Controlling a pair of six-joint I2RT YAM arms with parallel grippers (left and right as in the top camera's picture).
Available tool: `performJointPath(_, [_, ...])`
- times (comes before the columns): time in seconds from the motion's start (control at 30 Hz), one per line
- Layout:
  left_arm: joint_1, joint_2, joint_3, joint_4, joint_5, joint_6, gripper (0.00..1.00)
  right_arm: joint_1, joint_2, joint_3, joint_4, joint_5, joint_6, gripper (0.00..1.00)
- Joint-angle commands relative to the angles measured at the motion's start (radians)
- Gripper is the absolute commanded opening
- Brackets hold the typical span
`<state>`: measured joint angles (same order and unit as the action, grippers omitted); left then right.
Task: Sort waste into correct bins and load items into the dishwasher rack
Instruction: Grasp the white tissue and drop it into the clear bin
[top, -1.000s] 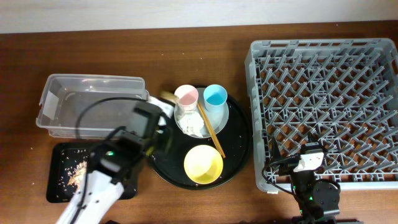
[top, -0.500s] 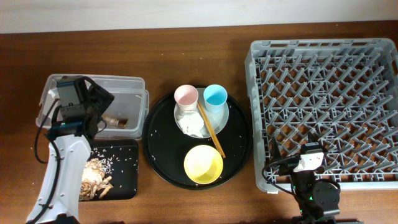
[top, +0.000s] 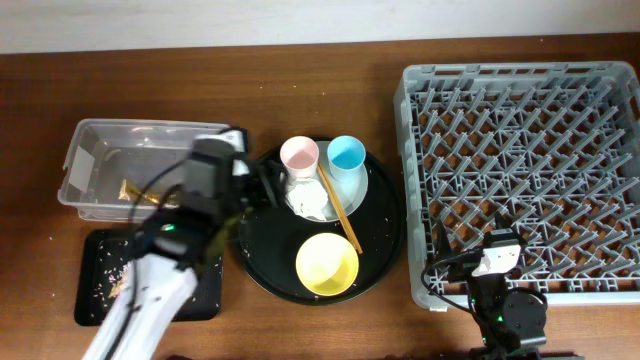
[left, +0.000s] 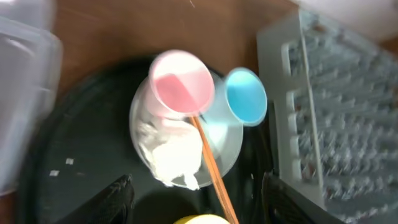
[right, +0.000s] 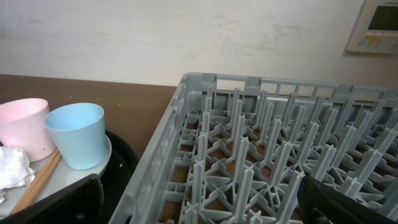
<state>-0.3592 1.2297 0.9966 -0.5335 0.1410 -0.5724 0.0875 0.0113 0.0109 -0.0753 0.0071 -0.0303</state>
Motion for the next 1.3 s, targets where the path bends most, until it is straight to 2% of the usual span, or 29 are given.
performJointPath(0.0, [-0.097,0.100,0.005,0.027,-0.145,0.021,0.65,-0.004,-0.006,-0.005,-0.006,0.005,0.000,0.98])
performJointPath(0.17, [-0.138,0.283,0.005,0.107,-0.164,0.021,0.66,-0.004,-0.006,-0.005,-0.006,0.005,0.000,0.98])
performJointPath(0.4, [-0.153,0.456,0.005,0.164,-0.164,0.021,0.66,-0.004,-0.006,-0.005,-0.006,0.005,0.001,0.98])
performJointPath(0.73, [-0.206,0.538,0.005,0.161,-0.203,0.021,0.64,-0.004,-0.006,-0.005,-0.006,0.005,0.000,0.98])
performJointPath(0.77, [-0.206,0.538,0.005,0.158,-0.202,0.021,0.45,-0.004,-0.006,-0.005,-0.006,0.005,0.000,0.98])
performJointPath(0.8, [-0.206,0.538,0.005,0.155,-0.202,0.021,0.21,-0.004,-0.006,-0.005,-0.006,0.005,0.000,0.98])
performJointPath(0.83, [-0.206,0.538,0.005,0.155,-0.201,0.021,0.05,-0.004,-0.006,-0.005,-0.006,0.005,0.000,0.98])
performJointPath(0.87, [-0.206,0.537,0.005,0.155,-0.201,0.021,0.00,-0.004,-0.006,-0.005,-0.006,0.005,0.000,0.98])
performJointPath(1.0, [-0.206,0.494,0.005,0.153,-0.198,0.021,0.01,-0.004,-0.006,-0.005,-0.006,0.005,0.000,0.98])
performJointPath(1.17, [-0.202,0.214,0.005,0.045,-0.199,0.021,0.00,-0.004,-0.006,-0.005,-0.006,0.005,0.000,0.98])
performJointPath(1.27, [-0.151,0.069,0.005,-0.039,-0.203,0.022,0.00,-0.004,-0.006,-0.005,-0.006,0.005,0.000,0.98])
